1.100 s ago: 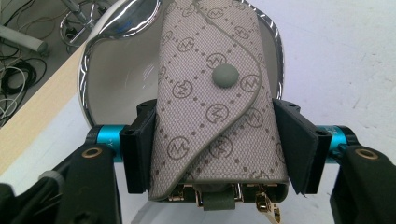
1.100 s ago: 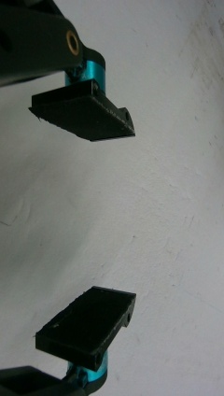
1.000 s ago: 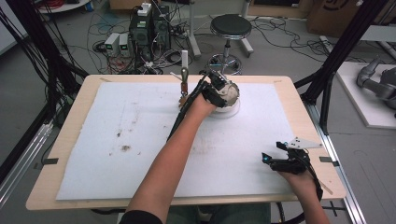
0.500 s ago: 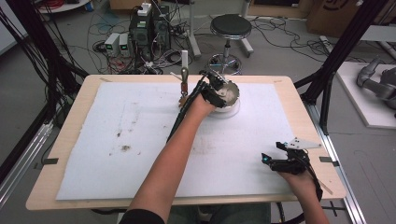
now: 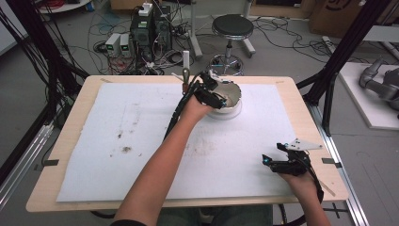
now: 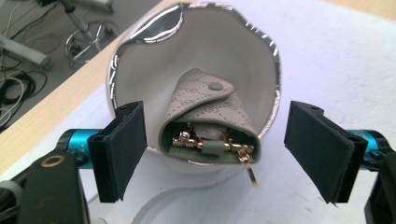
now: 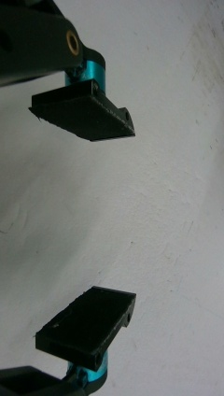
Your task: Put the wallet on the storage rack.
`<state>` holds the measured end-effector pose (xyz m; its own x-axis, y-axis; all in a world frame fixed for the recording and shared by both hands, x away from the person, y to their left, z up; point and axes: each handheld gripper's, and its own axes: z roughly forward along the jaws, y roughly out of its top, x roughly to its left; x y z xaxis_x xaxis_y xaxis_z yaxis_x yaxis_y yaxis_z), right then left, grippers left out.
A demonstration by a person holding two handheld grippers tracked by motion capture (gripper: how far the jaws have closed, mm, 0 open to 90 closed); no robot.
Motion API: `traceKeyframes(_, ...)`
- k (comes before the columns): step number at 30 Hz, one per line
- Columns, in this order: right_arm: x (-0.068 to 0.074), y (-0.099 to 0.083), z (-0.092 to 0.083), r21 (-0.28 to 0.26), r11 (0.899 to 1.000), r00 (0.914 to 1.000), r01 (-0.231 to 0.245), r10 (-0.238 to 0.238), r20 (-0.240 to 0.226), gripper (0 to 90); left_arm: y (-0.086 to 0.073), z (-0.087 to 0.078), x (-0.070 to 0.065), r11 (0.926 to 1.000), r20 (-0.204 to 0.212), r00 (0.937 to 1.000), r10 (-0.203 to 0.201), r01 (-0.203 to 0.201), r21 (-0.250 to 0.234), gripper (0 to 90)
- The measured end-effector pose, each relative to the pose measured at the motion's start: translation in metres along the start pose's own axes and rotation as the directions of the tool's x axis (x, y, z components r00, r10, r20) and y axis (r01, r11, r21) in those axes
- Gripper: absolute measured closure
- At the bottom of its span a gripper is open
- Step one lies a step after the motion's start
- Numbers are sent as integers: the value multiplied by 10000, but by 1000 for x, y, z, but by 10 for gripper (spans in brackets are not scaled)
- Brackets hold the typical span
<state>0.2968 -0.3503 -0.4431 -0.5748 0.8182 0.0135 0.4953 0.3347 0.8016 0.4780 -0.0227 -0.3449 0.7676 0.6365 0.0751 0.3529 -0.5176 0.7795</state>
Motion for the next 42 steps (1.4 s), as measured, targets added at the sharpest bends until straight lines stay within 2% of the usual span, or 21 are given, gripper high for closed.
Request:
traceKeyframes(7, 0, 2, 0, -57, 10000, 10000, -69, 70, 36, 182, -18, -32, 5, 9983, 352, 9994, -20, 41, -584, 209)
traceKeyframes(11, 1, 3, 2, -102, 9999, 10000, -48, 48, 13, 182, -30, -52, 7, 9941, 668, 9976, -188, 258, -1052, 209)
traceKeyframes(14, 1, 5, 3, -171, 9998, 10000, -82, 82, 12, 182, -39, -67, 6, 9907, 722, 9972, -188, 283, -1328, 209)
traceKeyframes(18, 1, 9, 6, -167, 9998, 9999, -106, 105, -31, 182, -53, -83, 8, 9893, 789, 9968, -158, 271, -1431, 209)
traceKeyframes(23, 1, 13, 12, -186, 9998, 9999, 16, -19, -139, 182, -75, -101, 17, 9888, 599, 9977, -323, 406, -1438, 209)
traceKeyframes(31, 7, 24, 27, -225, 9995, 9992, 235, -242, -326, 182, -115, -125, 25, 9807, 132, 9985, -539, 554, -1874, 209)
traceKeyframes(34, 9, 28, 31, -264, 9993, 9990, 271, -281, -357, 182, -127, -132, 25, 9787, 150, 9976, -682, 698, -1933, 209)
traceKeyframes(36, 10, 30, 33, -286, 9993, 9990, 220, -231, -383, 182, -138, -136, 24, 9808, 178, 9972, -725, 745, -1802, 209)
traceKeyframes(40, 10, 34, 36, -374, 9992, 9990, 166, -181, -398, 181, -159, -143, 23, 9794, 285, 9956, -896, 933, -1789, 209)
traceKeyframes(42, 9, 35, 38, -437, 9989, 9991, 182, -199, -379, 181, -168, -146, 22, 9752, 286, 9935, -1102, 1136, -1898, 209)
